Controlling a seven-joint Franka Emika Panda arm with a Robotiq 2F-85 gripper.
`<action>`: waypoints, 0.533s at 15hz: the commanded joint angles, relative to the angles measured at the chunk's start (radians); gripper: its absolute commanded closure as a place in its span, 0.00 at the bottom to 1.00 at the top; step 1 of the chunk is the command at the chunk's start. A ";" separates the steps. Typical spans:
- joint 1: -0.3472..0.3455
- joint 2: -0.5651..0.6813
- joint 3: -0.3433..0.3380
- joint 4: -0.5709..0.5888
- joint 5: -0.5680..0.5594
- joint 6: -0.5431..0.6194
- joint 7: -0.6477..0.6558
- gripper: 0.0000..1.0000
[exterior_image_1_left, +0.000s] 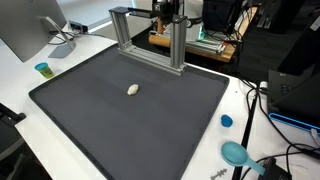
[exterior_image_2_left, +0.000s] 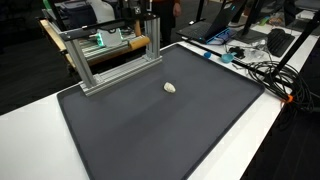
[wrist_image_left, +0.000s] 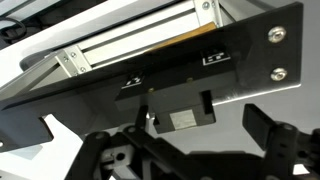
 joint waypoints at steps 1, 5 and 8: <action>0.026 0.018 -0.054 0.008 0.011 -0.026 -0.065 0.00; 0.043 0.011 -0.103 0.051 0.031 -0.084 -0.125 0.00; 0.054 0.012 -0.126 0.065 0.030 -0.075 -0.167 0.00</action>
